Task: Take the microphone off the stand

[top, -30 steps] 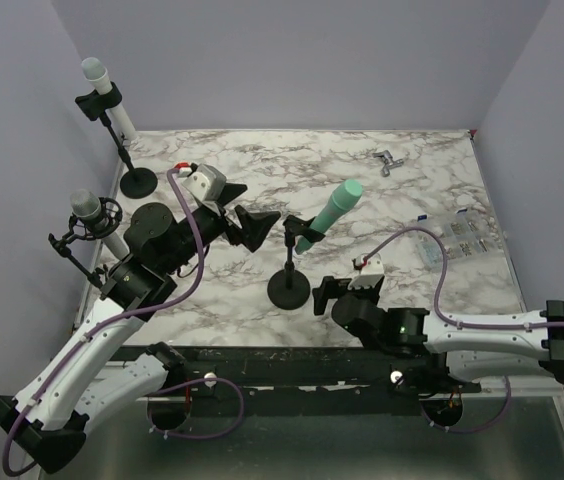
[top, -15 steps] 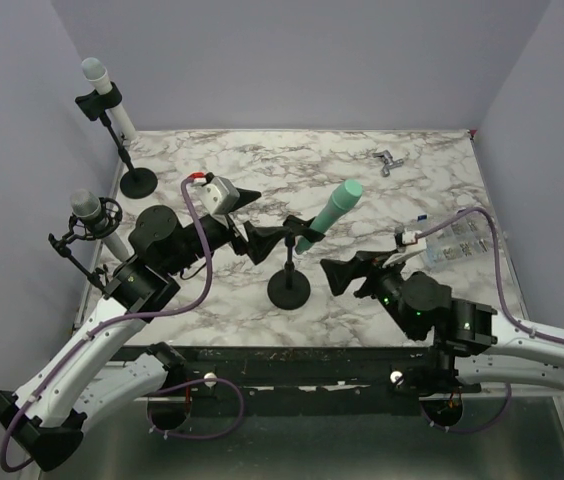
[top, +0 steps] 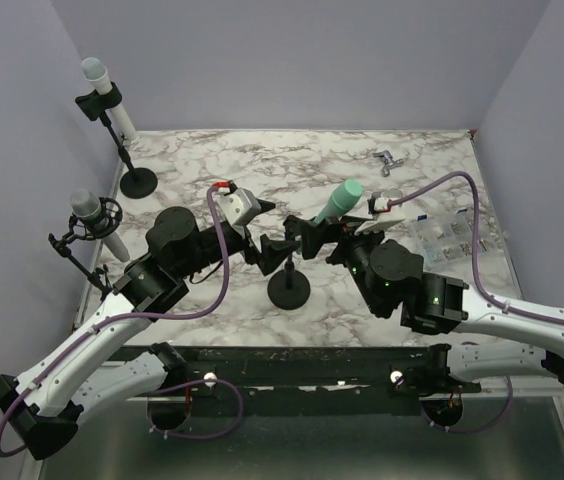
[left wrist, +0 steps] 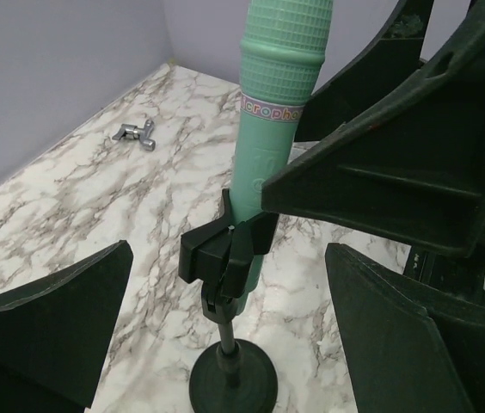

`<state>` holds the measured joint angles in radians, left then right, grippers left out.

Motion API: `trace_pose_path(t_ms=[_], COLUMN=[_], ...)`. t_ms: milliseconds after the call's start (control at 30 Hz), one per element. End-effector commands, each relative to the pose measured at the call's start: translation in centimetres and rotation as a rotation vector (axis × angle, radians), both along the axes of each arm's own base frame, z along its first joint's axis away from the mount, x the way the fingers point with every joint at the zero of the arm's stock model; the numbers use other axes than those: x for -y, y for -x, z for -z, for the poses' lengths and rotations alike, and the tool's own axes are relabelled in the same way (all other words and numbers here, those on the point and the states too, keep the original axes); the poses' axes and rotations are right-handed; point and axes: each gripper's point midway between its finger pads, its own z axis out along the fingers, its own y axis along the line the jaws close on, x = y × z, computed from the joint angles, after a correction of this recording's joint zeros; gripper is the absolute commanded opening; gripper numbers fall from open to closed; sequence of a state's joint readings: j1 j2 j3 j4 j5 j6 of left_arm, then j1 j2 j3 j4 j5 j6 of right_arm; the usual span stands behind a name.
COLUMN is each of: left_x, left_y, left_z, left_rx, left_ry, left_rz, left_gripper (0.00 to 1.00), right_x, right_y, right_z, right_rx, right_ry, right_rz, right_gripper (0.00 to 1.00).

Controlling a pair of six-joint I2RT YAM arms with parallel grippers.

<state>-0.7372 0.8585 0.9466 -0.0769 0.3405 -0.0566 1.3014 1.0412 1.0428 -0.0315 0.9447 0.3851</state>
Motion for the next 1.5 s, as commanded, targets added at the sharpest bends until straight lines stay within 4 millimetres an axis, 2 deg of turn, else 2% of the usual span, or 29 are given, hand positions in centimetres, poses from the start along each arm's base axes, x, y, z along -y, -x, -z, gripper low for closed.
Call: trace_pose_path(t_ms=[0,333,533,867,1000,1133,1467], left_x=[0.0,-0.3,-0.1,1.1,1.5,2.3,2.5], left_y=[0.0,-0.7,-0.5,-0.7,-1.1,-1.2,-2.2], left_z=[-0.6,-0.6,-0.5,0.4,1.2,2.0,2.8], left_rx=[0.025,0.004,0.002,-0.051,-0.062,-0.090,-0.116], left_ry=[-0.010,-0.011,-0.013,-0.049,-0.084,-0.113,-0.131], left_rz=[-0.016,-0.075,-0.055,0.013,0.025,0.057,0.023], left_gripper=[0.99,0.99,0.99,0.99,0.99,0.99,0.97], right_x=[2.7,2.3,1.8,1.9,1.8,1.6,1.3], right_y=[-1.0,-3.7,-4.2,-4.0,-3.9,-4.0,-3.8], right_z=[-1.1,-0.5,-0.1,-0.7,-0.7,-0.4,-0.4], right_rx=[-0.010,-0.010,-0.012,0.010,0.014,0.014,0.015], right_ry=[-0.048,-0.071,-0.043,-0.068,-0.062,-0.059,-0.054], right_rz=[0.155,0.105,0.077,0.047,0.037,0.032,0.011], right_gripper=[1.00,0.90,0.86,0.41,0.29,0.26,0.23])
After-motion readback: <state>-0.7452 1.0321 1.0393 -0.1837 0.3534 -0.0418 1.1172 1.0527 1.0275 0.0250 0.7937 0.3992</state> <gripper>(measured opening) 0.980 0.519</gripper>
